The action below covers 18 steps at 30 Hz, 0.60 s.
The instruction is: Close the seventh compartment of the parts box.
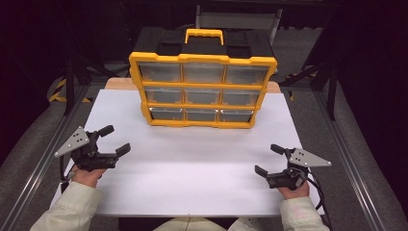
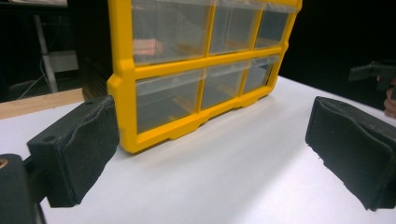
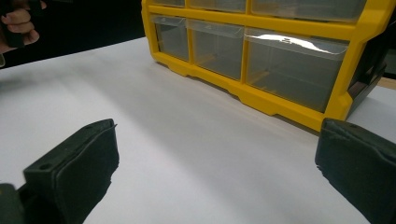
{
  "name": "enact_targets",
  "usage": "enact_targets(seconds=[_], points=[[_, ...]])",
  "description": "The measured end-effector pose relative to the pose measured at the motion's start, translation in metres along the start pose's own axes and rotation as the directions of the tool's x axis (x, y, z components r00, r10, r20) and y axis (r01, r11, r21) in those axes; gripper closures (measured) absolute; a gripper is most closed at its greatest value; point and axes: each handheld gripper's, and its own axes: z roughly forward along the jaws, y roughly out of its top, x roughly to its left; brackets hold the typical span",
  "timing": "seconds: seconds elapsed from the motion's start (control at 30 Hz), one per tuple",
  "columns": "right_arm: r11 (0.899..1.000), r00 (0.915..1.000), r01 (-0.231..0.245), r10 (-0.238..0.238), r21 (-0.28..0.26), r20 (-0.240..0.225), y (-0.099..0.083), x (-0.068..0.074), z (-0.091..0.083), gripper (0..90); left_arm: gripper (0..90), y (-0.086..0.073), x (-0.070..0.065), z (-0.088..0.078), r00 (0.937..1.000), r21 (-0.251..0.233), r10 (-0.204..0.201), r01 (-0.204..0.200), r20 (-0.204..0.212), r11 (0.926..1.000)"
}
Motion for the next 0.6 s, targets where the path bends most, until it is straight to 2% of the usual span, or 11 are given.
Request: enact_targets(seconds=[0.2, 0.37, 0.53, 0.6], points=[[1.0, 0.9998, 0.009, -0.009, -0.003, 0.015, -0.001, -0.002, -0.001, 0.2, 3.3, -0.016, 0.005, -0.008, 0.9996, -0.013, -0.021, 0.021, -0.018, 0.9997], [1.0, 0.9996, 0.015, -0.015, 0.005, 0.025, -0.003, -0.006, -0.001, 0.2, 3.4, -0.028, 0.006, -0.013, 0.9975, -0.01, -0.044, 0.043, -0.056, 0.999], [1.0, 0.9993, 0.003, -0.003, 0.004, 0.037, -0.005, -0.009, -0.002, 0.2, 3.6, -0.043, 0.01, -0.015, 0.9946, 0.02, -0.074, 0.075, -0.073, 0.997], [1.0, 0.9993, 0.005, -0.005, 0.005, 0.038, -0.006, -0.009, -0.002, 0.2, 3.4, -0.044, 0.011, -0.014, 0.9954, 0.025, -0.063, 0.065, -0.072, 0.9976]])
